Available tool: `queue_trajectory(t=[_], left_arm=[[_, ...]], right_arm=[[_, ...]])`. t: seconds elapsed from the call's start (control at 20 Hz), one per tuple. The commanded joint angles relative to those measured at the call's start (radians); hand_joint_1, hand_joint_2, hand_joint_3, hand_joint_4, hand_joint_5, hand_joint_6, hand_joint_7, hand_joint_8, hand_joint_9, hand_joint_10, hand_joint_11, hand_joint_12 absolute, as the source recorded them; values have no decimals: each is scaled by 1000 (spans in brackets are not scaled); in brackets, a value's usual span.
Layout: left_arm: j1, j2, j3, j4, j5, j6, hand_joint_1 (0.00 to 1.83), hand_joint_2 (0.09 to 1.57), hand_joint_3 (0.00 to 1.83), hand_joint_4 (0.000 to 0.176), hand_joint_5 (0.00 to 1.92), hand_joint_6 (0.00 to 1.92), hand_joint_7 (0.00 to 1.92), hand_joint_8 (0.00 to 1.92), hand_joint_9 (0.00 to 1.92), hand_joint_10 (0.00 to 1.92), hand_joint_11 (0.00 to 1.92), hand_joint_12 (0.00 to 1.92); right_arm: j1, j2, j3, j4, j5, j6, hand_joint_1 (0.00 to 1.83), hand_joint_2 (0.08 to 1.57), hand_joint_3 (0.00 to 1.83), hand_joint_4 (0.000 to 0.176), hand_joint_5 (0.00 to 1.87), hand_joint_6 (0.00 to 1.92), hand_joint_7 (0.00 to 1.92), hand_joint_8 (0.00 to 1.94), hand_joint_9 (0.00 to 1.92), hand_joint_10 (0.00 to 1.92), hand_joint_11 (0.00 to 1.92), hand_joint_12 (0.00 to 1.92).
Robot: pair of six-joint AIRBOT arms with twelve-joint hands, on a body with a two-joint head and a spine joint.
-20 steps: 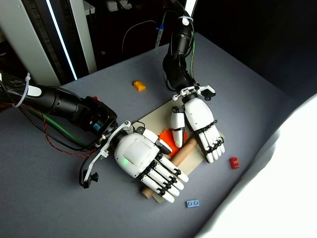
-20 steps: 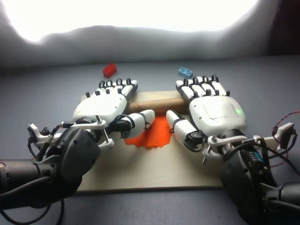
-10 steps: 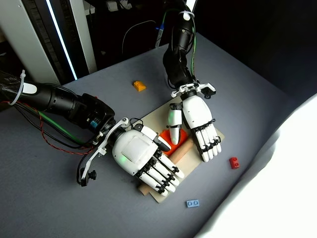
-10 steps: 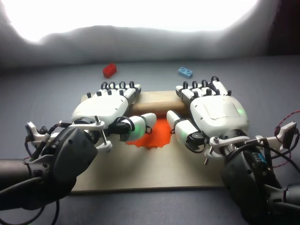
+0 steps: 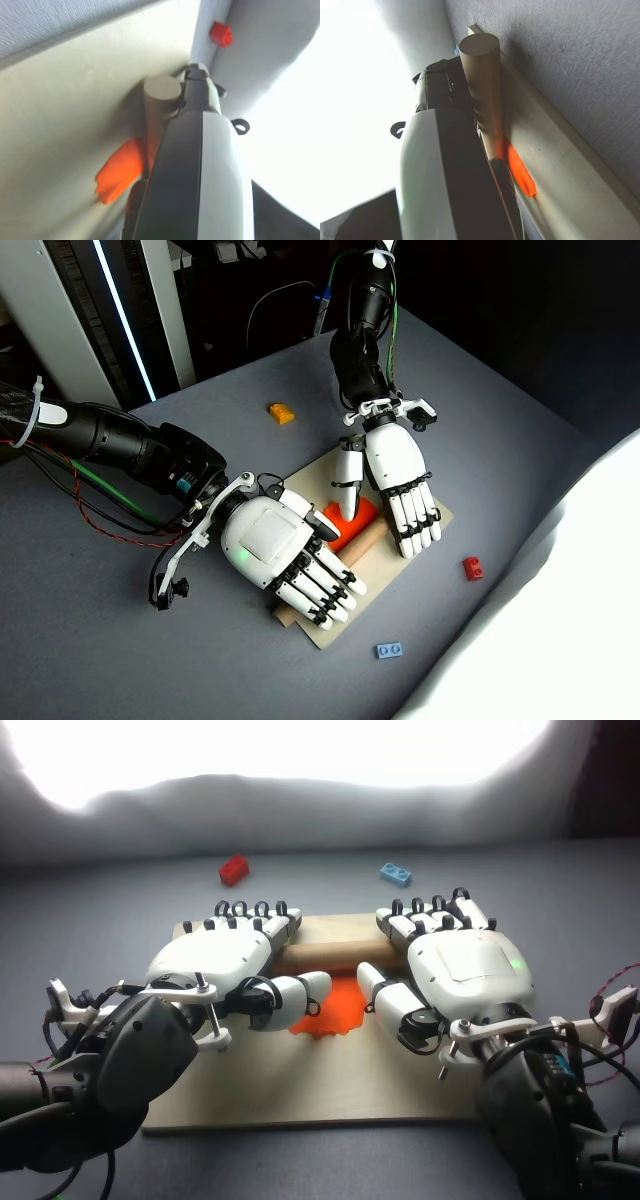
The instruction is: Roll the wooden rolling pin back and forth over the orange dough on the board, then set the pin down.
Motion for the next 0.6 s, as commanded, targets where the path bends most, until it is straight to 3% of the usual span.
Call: queue_trajectory(t=[0.0,0.55], left_arm=[[8,6,-7,25,-46,-8,0,1406,0,0,90,10,120,8,91,7,15,32],[69,51,-98,26,-95,-42,0,1410,0,0,78,1,110,3,82,6,6,3]], right_arm=[[-3,5,-4,-54,71,-3,0,1480,0,0,371,3,399,4,364,7,0,961],[-14,23,-50,-55,92,-20,0,1476,0,0,367,6,389,8,358,7,0,919]])
